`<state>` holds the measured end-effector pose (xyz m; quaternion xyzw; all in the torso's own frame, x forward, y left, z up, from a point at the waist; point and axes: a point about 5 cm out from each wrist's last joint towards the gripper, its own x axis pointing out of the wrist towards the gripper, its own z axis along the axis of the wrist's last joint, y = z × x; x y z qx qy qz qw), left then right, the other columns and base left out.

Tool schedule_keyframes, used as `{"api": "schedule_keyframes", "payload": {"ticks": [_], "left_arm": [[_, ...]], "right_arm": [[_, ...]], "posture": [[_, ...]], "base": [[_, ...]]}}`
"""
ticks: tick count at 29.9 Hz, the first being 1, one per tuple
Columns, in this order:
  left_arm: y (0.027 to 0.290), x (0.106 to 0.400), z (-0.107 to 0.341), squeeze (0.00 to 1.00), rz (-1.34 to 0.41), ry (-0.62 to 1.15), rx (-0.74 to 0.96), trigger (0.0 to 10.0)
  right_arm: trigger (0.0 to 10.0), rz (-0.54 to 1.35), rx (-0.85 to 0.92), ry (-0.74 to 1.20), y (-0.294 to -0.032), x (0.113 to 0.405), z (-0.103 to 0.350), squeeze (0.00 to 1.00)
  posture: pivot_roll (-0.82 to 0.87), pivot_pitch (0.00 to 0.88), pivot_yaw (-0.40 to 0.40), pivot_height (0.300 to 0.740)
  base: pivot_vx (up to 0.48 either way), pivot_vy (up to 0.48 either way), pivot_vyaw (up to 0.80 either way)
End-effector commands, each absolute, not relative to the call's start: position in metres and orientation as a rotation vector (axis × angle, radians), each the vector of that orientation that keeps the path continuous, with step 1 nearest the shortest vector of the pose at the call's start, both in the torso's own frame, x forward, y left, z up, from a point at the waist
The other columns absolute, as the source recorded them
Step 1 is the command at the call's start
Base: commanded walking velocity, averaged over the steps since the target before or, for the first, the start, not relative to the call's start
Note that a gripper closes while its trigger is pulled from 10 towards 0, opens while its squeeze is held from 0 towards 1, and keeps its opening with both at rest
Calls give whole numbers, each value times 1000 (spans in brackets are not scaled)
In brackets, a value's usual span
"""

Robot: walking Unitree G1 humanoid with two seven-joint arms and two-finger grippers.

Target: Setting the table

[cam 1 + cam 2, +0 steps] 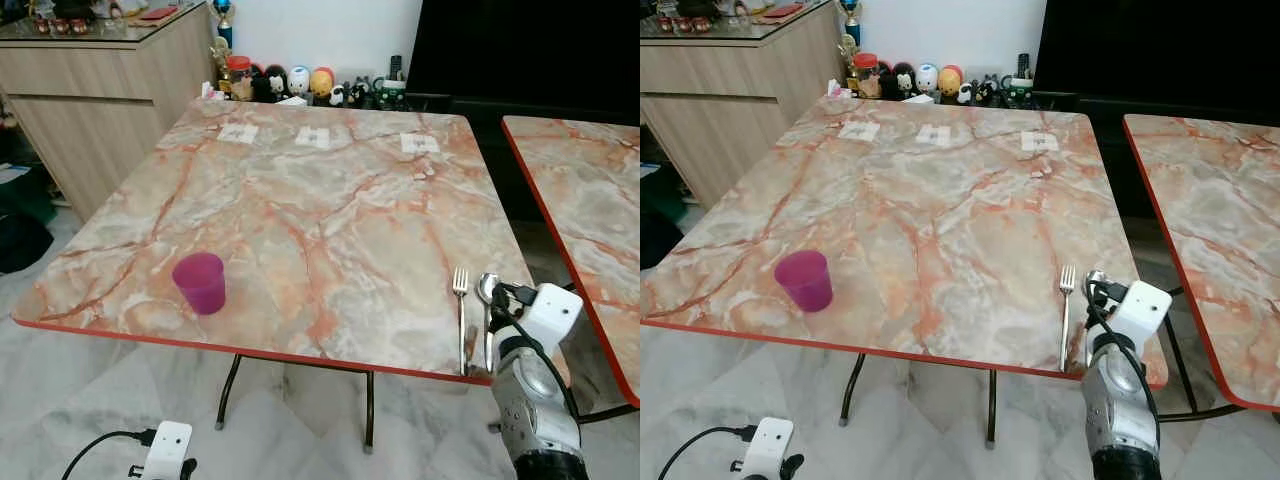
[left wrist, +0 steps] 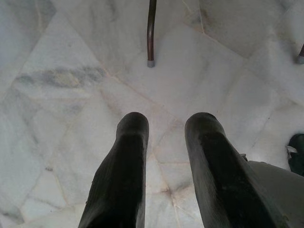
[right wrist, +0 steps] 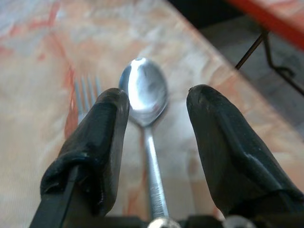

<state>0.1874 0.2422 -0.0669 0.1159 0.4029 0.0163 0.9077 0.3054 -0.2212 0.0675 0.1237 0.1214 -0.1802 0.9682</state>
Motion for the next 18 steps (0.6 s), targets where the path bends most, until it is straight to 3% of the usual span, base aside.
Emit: {"api": "schedule_keyframes", "payload": {"ticks": [1,18], "left_arm": [[243,185,-68,0,34,846,246,10000],[245,183,-68,0,39,849,243,10000]], "right_arm": [[10000,-346,225,281,-221,308,65,0],[10000,-333,168,334,-217,320,60,0]], "posture": [[69,0,-15,740],[76,0,-13,740]], "base": [[0,0,0],[0,0,0]]}}
